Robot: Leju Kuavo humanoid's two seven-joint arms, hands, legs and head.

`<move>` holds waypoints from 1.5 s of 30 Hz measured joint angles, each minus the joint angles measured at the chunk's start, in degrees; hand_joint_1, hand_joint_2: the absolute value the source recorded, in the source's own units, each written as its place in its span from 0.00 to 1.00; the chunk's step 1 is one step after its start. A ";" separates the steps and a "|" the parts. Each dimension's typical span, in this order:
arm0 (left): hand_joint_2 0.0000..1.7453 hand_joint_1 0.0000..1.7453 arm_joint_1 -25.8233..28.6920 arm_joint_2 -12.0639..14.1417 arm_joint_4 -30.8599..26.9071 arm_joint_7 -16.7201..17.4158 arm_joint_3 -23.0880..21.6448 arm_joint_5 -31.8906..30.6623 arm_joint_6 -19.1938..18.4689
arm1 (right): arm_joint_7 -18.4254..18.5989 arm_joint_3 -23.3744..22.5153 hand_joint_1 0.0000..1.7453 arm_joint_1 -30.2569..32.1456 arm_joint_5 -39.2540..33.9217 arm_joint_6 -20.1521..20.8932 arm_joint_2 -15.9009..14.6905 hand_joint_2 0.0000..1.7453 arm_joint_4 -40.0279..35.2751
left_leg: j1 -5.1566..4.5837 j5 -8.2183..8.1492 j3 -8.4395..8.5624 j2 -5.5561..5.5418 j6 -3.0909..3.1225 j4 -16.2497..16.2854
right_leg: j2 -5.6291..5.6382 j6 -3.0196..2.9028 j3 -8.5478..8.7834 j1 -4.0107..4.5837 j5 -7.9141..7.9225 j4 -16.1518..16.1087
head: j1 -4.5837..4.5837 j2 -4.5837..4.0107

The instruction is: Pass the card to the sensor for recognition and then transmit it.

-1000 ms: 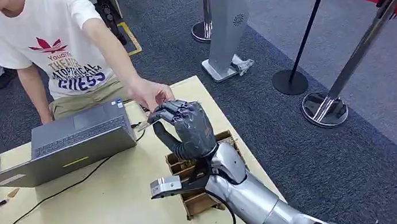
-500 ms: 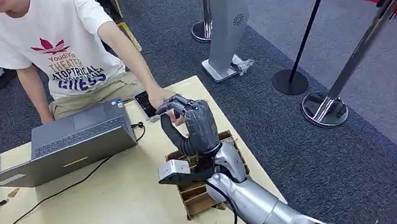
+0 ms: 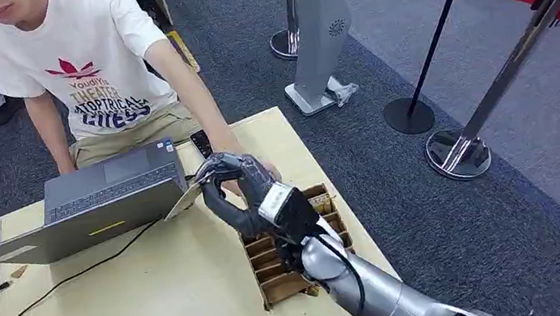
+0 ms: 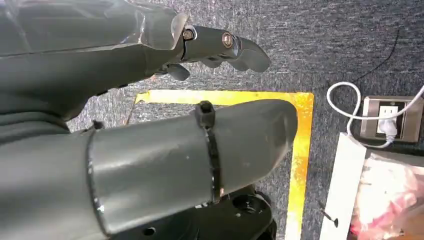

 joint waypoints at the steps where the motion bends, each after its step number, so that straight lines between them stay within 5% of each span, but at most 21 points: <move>1: 0.00 0.00 -0.01 0.00 0.00 0.00 0.00 -0.07 -0.04 | 0.48 0.32 1.00 0.12 -1.21 1.21 -0.30 1.00 -0.71 | 0.00 0.00 0.00 0.00 0.00 0.00 | 0.00 0.00 0.00 0.00 0.00 0.00 | 0.00 0.00; 7: 0.00 0.00 -0.04 -0.07 0.00 0.00 0.00 0.00 0.07 | 3.71 2.51 1.00 -0.01 -8.86 9.71 -1.31 1.00 -2.44 | 0.00 0.00 0.01 0.00 0.00 0.00 | 0.00 0.00 0.00 0.00 0.00 0.00 | 0.00 0.00; 16: 0.00 0.00 -0.06 -0.20 0.00 0.00 0.00 0.39 0.28 | 6.21 4.74 1.00 -0.63 -12.46 14.73 -1.99 1.00 -2.66 | 0.00 0.00 -0.01 0.00 0.00 0.00 | 0.00 0.00 0.00 0.00 0.00 0.00 | 0.02 0.00; 23: 0.00 0.00 -0.11 -0.48 0.00 0.00 0.00 0.65 0.48 | 10.75 11.89 1.00 -3.48 -18.03 22.49 -2.69 1.00 1.23 | 0.00 0.00 0.00 0.01 0.00 0.00 | 0.00 0.00 0.00 0.00 0.00 0.00 | 0.02 0.00; 38: 0.00 0.00 -0.07 -0.77 0.00 0.35 0.33 1.79 0.81 | 11.80 23.52 1.00 -9.02 -22.38 25.72 -3.65 1.00 17.91 | 0.00 0.00 -0.01 0.00 0.00 0.00 | -0.01 0.00 0.00 0.00 0.00 0.00 | 0.00 0.00; 45: 0.00 0.00 -0.09 -0.77 0.00 0.79 0.35 1.90 0.83 | 10.49 26.07 1.00 -10.36 -21.00 23.38 -3.71 1.00 24.29 | 0.00 0.00 -0.01 0.00 0.00 0.00 | -0.01 0.00 0.00 0.00 0.00 0.00 | 0.00 0.00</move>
